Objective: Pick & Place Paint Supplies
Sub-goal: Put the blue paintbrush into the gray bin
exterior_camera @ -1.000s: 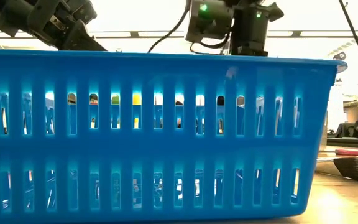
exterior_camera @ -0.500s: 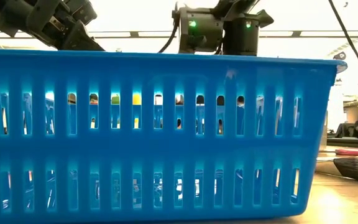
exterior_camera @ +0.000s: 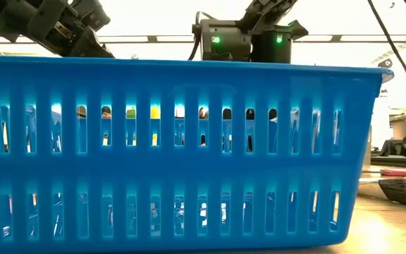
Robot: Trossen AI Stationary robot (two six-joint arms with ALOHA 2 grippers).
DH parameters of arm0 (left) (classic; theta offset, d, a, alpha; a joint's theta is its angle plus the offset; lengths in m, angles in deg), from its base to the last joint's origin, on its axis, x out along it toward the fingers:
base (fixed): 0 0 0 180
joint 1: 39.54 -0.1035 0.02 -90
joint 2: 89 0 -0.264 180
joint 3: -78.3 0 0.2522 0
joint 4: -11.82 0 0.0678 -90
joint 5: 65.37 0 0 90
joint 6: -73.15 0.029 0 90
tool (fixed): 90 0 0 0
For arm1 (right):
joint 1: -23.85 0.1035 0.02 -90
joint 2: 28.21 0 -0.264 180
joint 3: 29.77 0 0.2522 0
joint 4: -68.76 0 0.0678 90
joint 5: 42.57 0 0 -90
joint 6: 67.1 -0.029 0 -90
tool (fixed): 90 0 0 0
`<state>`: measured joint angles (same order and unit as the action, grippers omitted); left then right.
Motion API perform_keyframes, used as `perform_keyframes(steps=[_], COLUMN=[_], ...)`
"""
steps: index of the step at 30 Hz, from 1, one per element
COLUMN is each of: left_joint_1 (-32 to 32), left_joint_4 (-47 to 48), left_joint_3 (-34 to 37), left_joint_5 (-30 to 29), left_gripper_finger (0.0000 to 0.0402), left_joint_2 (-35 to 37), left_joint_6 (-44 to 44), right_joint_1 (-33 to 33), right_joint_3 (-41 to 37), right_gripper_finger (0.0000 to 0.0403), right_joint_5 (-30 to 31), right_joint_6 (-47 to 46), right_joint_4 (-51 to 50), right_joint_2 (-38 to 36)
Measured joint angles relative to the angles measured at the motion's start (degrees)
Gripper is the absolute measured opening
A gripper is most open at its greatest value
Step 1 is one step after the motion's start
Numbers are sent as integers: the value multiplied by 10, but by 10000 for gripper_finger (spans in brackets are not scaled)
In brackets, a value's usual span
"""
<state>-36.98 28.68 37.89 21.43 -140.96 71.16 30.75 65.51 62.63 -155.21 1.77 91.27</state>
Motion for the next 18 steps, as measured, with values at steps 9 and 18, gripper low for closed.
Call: perform_keyframes(steps=[9,18], left_joint_1=[0,0], left_joint_4=[0,0], left_joint_3=[0,0], left_joint_5=[0,0], left_gripper_finger=[82,82], left_joint_2=[0,0], left_joint_6=[0,0], right_joint_1=[-4,-4], right_joint_3=[0,-1], right_gripper_finger=[81,14], right_joint_5=[-15,-16], right_joint_6=[24,47], right_joint_4=[2,14], right_joint_2=[0,0])
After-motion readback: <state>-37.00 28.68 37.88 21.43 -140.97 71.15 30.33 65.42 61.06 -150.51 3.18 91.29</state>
